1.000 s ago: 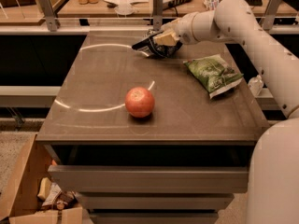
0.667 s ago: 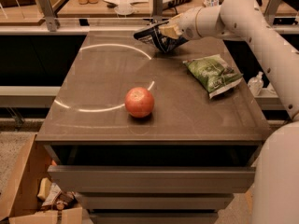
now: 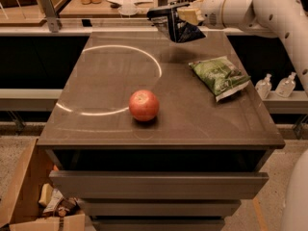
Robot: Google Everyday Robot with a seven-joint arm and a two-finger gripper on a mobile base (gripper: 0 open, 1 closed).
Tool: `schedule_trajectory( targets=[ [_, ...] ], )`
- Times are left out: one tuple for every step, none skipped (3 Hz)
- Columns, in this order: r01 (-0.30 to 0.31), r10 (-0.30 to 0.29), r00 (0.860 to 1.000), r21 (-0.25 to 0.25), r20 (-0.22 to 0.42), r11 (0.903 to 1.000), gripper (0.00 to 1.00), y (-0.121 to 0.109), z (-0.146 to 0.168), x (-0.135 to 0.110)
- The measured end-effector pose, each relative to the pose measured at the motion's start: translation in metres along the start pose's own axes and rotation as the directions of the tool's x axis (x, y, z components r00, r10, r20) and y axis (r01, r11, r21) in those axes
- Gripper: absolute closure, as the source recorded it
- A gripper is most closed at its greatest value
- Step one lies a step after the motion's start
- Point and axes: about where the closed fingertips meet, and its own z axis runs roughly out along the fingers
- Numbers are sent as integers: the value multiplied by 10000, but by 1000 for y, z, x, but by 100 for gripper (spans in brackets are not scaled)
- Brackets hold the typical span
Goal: Pick blue chip bag
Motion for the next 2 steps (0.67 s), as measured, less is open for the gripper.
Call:
schedule_trajectory(
  targets=[
    [-617,620,9974,-110,358,9980,100,-3,-26,-4],
    [-733,738,9964,-124,412,9972,100,-4,-32,-4]
  ],
)
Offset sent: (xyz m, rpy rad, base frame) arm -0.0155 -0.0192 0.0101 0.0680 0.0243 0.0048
